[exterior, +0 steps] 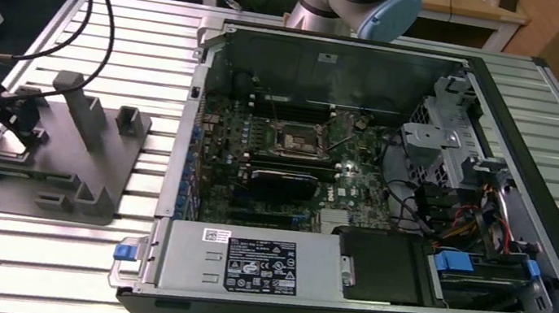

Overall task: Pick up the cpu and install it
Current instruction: 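Pick up the cpu and move it towards the insertion slot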

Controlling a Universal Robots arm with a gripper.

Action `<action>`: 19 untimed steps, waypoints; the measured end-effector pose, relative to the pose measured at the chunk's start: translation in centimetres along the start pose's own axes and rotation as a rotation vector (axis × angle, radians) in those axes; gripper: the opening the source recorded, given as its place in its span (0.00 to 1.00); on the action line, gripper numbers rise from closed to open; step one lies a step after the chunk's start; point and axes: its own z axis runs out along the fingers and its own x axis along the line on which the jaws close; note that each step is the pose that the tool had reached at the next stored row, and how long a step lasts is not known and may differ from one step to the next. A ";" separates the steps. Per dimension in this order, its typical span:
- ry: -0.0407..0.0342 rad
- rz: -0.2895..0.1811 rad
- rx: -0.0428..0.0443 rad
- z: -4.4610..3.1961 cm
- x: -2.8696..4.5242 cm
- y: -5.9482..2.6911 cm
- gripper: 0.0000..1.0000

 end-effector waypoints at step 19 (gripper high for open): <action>0.0004 -0.002 -0.0002 1.15 0.03 -0.08 0.59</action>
